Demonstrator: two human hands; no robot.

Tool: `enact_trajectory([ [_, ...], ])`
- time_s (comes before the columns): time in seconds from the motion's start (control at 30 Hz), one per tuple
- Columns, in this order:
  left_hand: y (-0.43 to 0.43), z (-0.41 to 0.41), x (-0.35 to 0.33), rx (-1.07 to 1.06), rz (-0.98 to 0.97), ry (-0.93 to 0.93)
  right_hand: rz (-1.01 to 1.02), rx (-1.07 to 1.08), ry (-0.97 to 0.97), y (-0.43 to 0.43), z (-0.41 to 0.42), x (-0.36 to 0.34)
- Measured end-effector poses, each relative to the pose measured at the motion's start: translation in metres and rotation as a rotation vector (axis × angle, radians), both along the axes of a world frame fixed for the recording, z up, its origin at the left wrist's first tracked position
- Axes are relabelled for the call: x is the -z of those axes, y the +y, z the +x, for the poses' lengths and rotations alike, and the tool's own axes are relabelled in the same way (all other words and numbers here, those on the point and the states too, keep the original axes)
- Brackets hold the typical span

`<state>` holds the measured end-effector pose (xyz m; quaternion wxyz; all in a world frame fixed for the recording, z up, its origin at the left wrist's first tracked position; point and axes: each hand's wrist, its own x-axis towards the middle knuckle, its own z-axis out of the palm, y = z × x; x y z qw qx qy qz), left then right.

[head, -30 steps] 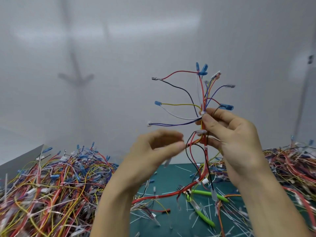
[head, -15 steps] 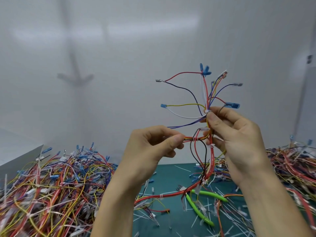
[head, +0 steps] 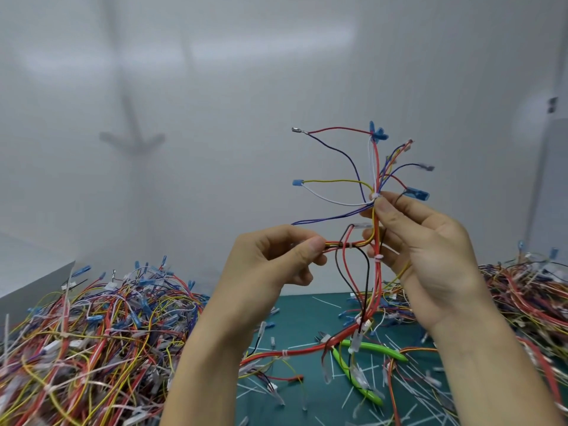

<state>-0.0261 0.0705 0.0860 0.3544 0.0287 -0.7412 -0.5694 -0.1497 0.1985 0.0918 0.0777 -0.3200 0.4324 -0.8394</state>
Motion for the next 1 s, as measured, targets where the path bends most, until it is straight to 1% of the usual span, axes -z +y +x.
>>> enact_trajectory([
  [0.1, -0.002, -0.001, 0.001, 0.022, 0.008, -0.045, -0.015, 0.018, -0.023, 0.001, -0.001, -0.001],
  [0.17, -0.007, -0.001, 0.004, 0.079, -0.021, -0.162, -0.028, 0.047, -0.042, 0.002, -0.003, 0.000],
  [0.23, -0.015, 0.000, 0.009, 0.080, -0.142, -0.330, -0.041, 0.075, -0.065, 0.003, -0.005, 0.000],
  [0.33, -0.024, 0.004, 0.015, 0.014, -0.350, -0.593, -0.058, 0.111, -0.107, 0.003, -0.008, 0.002],
  [0.37, -0.025, 0.004, 0.017, 0.004, -0.405, -0.656, -0.065, 0.122, -0.119, 0.002, -0.009, 0.002],
  [0.43, -0.027, 0.003, 0.020, -0.005, -0.468, -0.724, -0.075, 0.143, -0.137, 0.000, -0.009, 0.003],
  [0.6, -0.029, 0.000, 0.023, 0.082, -0.466, -0.751, -0.084, 0.172, -0.166, -0.002, -0.010, 0.006],
  [0.7, -0.033, 0.000, 0.026, 0.042, -0.514, -0.793, -0.100, 0.189, -0.179, -0.001, -0.011, 0.006],
  [0.8, -0.039, 0.003, 0.028, -0.046, -0.538, -0.825, -0.127, 0.213, -0.200, 0.002, -0.013, 0.005],
  [0.9, -0.041, 0.006, 0.025, -0.091, -0.405, -0.721, -0.119, 0.204, -0.195, 0.004, -0.015, 0.004],
  [1.0, -0.034, 0.001, 0.021, -0.156, -0.171, -0.514, -0.082, 0.169, -0.177, 0.002, -0.014, 0.003],
])
